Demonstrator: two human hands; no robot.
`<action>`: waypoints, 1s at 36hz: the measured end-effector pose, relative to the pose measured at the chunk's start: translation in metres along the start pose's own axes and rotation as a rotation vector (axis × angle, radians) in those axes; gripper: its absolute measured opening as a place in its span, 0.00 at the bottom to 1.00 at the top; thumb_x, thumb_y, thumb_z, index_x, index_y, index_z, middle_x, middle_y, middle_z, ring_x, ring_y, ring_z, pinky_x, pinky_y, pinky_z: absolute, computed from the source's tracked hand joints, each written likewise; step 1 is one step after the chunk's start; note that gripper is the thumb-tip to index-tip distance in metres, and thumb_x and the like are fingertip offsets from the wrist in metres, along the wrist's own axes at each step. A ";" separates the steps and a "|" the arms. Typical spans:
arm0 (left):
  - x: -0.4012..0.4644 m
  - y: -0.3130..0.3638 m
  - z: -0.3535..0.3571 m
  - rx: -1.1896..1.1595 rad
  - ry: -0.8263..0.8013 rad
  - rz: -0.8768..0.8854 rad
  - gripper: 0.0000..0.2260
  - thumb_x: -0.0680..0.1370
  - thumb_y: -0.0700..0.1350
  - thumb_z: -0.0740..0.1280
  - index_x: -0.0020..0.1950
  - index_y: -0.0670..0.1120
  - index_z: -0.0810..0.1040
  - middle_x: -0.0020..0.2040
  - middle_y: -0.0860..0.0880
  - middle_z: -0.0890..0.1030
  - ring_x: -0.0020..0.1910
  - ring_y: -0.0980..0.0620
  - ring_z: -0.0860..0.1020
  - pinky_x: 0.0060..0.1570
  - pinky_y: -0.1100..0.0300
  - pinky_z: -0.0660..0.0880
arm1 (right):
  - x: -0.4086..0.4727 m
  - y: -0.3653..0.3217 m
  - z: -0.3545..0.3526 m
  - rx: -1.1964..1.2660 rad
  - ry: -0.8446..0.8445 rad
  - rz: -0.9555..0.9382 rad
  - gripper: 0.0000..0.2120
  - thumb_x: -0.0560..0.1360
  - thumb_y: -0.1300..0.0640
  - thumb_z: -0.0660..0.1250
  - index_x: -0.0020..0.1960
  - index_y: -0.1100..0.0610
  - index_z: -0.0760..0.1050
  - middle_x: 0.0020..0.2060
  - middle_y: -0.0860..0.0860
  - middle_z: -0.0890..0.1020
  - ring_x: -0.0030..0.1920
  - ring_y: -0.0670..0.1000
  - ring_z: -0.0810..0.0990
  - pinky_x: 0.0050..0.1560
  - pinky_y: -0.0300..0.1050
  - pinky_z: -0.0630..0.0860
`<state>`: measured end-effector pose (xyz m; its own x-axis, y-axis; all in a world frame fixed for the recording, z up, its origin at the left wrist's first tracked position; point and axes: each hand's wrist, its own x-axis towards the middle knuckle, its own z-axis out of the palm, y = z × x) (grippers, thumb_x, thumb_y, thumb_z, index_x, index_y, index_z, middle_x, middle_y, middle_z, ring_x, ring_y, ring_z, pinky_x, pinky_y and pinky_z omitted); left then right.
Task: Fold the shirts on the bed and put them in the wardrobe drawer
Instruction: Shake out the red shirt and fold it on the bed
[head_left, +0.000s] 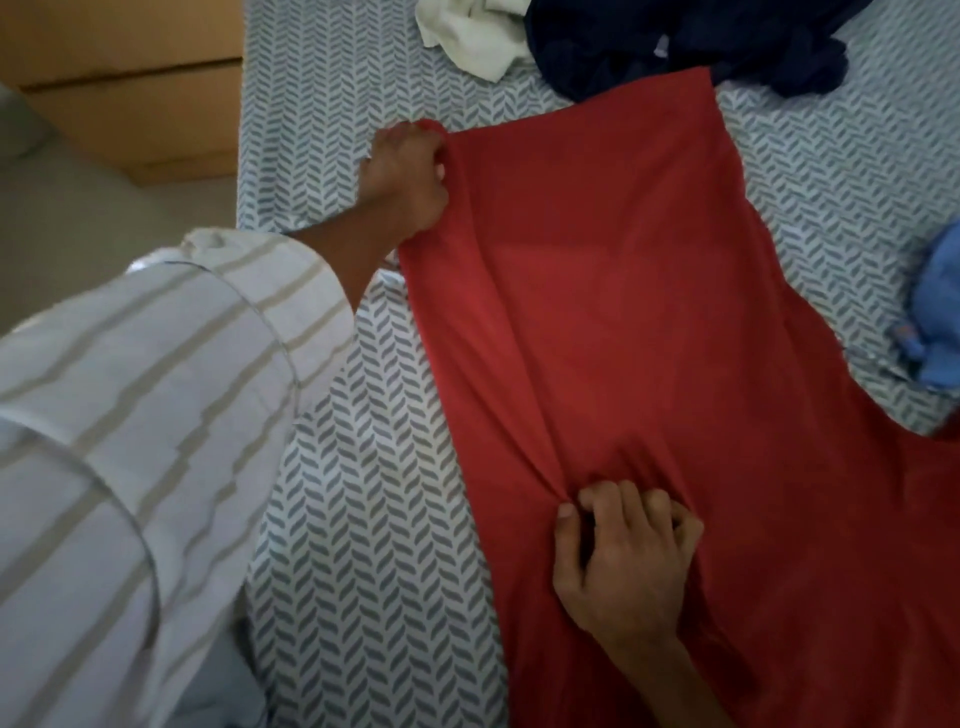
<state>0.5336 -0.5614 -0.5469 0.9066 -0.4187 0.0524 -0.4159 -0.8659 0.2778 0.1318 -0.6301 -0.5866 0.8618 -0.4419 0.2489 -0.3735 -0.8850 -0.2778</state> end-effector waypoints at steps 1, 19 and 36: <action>0.006 0.002 0.000 0.019 -0.006 -0.019 0.15 0.78 0.43 0.61 0.64 0.47 0.76 0.65 0.40 0.73 0.66 0.37 0.70 0.63 0.43 0.72 | 0.001 0.000 0.000 0.004 -0.001 -0.002 0.10 0.75 0.48 0.62 0.42 0.54 0.76 0.35 0.48 0.77 0.39 0.56 0.74 0.50 0.55 0.66; 0.030 0.014 -0.005 -0.212 0.283 -0.249 0.13 0.76 0.46 0.59 0.58 0.47 0.78 0.58 0.44 0.81 0.59 0.45 0.77 0.54 0.55 0.72 | 0.001 0.000 0.001 0.023 -0.050 0.022 0.10 0.75 0.48 0.62 0.43 0.53 0.77 0.37 0.48 0.77 0.40 0.55 0.73 0.50 0.54 0.67; -0.064 0.013 -0.002 -0.260 -0.007 -0.092 0.26 0.78 0.46 0.67 0.76 0.46 0.68 0.74 0.43 0.71 0.73 0.43 0.69 0.73 0.53 0.65 | 0.002 0.006 0.009 0.020 -0.023 0.016 0.09 0.75 0.49 0.63 0.43 0.54 0.75 0.36 0.48 0.76 0.42 0.54 0.72 0.51 0.55 0.67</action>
<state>0.4701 -0.5456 -0.5449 0.9389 -0.3441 0.0095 -0.2989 -0.8012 0.5184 0.1343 -0.6349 -0.5956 0.8638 -0.4519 0.2227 -0.3804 -0.8748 -0.2999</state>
